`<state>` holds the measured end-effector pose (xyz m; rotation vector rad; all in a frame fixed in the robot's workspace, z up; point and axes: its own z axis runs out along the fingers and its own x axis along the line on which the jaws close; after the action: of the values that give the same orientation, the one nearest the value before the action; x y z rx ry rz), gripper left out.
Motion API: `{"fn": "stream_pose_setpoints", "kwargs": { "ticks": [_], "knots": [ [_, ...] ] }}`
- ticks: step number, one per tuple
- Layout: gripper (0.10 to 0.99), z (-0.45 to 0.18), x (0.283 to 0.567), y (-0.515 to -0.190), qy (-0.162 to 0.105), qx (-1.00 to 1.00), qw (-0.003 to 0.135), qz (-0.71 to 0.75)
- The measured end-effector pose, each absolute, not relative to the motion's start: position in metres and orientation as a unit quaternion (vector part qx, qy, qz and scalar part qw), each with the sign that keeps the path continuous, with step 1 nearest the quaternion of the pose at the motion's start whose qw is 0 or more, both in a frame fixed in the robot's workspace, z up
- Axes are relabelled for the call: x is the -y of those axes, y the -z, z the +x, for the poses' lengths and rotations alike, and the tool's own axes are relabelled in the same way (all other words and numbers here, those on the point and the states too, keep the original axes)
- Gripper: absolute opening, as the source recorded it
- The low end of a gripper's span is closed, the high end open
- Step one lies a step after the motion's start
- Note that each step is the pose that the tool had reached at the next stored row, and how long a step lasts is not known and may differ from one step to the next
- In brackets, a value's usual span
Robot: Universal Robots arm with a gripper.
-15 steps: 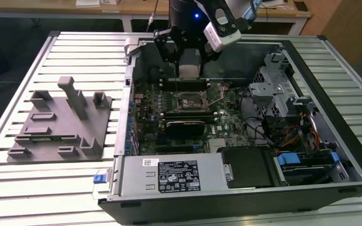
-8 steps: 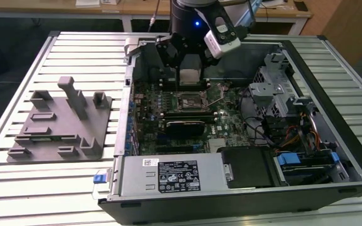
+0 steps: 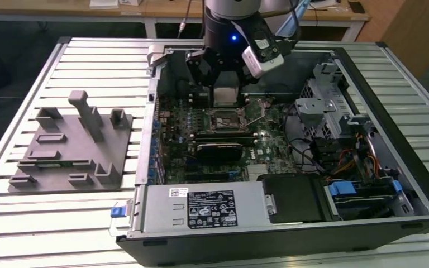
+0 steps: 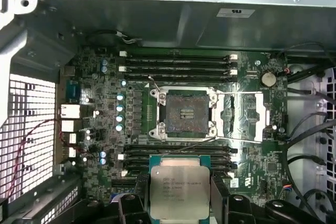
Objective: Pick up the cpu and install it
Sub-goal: 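Pick up the cpu and move it towards the insertion slot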
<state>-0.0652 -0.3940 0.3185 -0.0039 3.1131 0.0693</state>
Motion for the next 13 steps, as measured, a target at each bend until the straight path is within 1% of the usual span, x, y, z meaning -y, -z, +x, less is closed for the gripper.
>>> {"fn": "stream_pose_setpoints", "kwargs": {
  "ticks": [13],
  "knots": [
    [0.545,-0.0588,0.3913,-0.3088,-0.022,-1.000,0.014,-0.001]
  ]
}}
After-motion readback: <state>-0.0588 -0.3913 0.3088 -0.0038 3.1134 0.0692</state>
